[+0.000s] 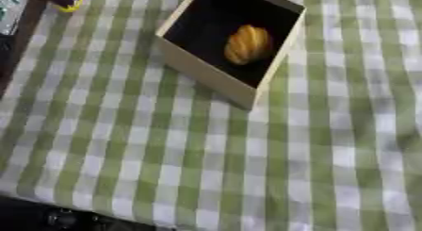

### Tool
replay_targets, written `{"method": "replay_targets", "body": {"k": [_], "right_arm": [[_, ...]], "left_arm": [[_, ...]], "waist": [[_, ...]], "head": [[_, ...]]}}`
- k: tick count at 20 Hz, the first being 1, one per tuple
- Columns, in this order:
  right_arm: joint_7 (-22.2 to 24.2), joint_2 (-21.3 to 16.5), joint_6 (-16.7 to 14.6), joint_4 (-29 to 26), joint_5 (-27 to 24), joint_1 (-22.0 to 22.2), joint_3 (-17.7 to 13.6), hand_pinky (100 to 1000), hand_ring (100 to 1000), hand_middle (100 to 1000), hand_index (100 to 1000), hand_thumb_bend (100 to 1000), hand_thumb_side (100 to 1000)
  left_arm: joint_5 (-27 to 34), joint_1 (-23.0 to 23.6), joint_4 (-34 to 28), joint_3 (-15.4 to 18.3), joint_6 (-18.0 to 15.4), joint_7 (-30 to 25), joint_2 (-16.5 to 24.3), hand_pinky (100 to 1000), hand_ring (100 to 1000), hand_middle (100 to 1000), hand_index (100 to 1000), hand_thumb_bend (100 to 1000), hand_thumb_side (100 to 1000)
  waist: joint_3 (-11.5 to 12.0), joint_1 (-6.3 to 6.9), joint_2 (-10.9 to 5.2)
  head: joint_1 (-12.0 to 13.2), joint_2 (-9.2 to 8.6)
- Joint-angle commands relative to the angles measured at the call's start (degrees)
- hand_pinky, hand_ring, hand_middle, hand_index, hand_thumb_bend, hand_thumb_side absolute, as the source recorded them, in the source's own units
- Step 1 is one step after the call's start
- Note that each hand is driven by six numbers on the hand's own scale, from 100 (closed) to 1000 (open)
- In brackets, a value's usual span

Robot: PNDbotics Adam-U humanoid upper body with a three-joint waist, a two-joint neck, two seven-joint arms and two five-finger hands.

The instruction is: Pick up objects on the table and place them in the box.

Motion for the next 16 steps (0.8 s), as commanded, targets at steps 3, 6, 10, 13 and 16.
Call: {"method": "replay_targets", "body": {"k": [3, 6, 10, 13, 16], "right_arm": [[0.2, -1.2, -0.1, -1.1, -0.2, -0.2, -0.4, 938, 818, 703, 908, 100, 623], [0.5, -1.1, 0.0, -1.1, -0.3, -0.3, -0.2, 938, 818, 703, 908, 100, 619], [0.8, -0.9, 0.0, -1.1, -0.6, -0.6, 0.0, 938, 818, 703, 908, 100, 615], [1.0, -0.9, -0.1, -1.1, -0.9, -1.5, 0.0, 935, 818, 706, 907, 100, 607], [0.7, -1.2, -0.4, -1.1, -1.3, -2.7, 0.0, 934, 817, 708, 906, 100, 607]], "left_arm": [[3.1, 0.8, -17.9, -4.3, -0.5, -2.3, 4.3, 607, 596, 495, 677, 100, 145], [6.3, 2.1, -29.3, -7.3, 0.3, -4.4, 4.2, 600, 585, 489, 674, 100, 157], [11.4, 2.0, -40.8, -12.0, 1.3, -7.1, 2.4, 593, 573, 482, 670, 100, 154], [15.2, 1.4, -47.3, -16.1, 1.9, -9.1, 0.4, 589, 563, 478, 668, 100, 164], [15.9, 0.9, -53.1, -19.7, 1.3, -10.4, -1.2, 594, 566, 485, 671, 100, 151]], "waist": [[0.4, 0.27, -2.09], [0.6, 0.40, -2.57], [0.5, 0.70, -3.32], [0.1, 0.84, -3.98], [-0.3, 1.06, -4.55]], "head": [[-1.1, 0.28], [-1.4, 0.19], [-1.5, 0.08], [-1.8, 0.25], [-2.0, 0.60]]}}
